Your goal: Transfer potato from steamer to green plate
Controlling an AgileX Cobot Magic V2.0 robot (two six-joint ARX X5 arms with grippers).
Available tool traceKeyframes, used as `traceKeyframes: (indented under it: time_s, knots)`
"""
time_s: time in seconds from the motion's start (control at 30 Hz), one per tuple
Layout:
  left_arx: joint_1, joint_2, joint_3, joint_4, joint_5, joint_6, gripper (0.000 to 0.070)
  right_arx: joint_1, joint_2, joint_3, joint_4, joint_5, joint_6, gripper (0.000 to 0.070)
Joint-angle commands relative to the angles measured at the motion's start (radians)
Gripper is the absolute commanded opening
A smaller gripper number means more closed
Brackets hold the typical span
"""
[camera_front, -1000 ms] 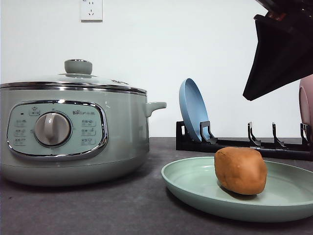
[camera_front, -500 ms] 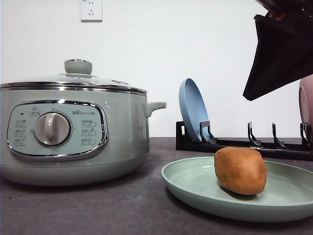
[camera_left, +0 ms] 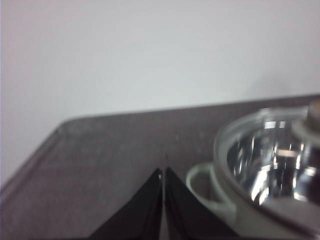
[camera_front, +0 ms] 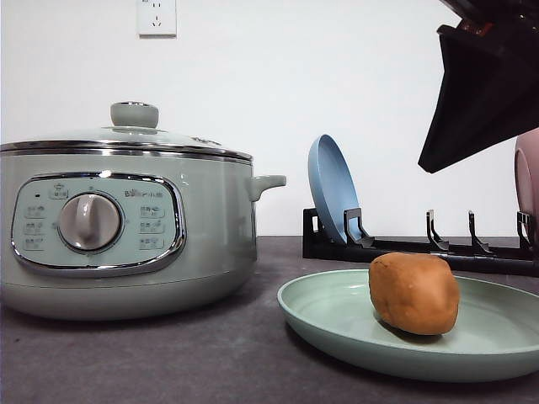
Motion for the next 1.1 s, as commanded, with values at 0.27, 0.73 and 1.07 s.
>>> traceKeyframes:
  time_s: [0.27, 0.73, 1.07]
  knots:
    - [0.003, -0.093, -0.149, 0.011, -0.003, -0.04, 0.0, 0.006, 0.007, 0.016, 0.007, 0.001, -0.009, 0.0]
    - [0.003, -0.168, -0.258, -0.016, -0.003, -0.04, 0.0, 0.006, 0.007, 0.016, 0.007, 0.001, -0.009, 0.0]
    - [0.002, -0.168, -0.275, -0.034, -0.003, -0.046, 0.0, 0.006, 0.007, 0.016, 0.007, 0.001, -0.009, 0.0]
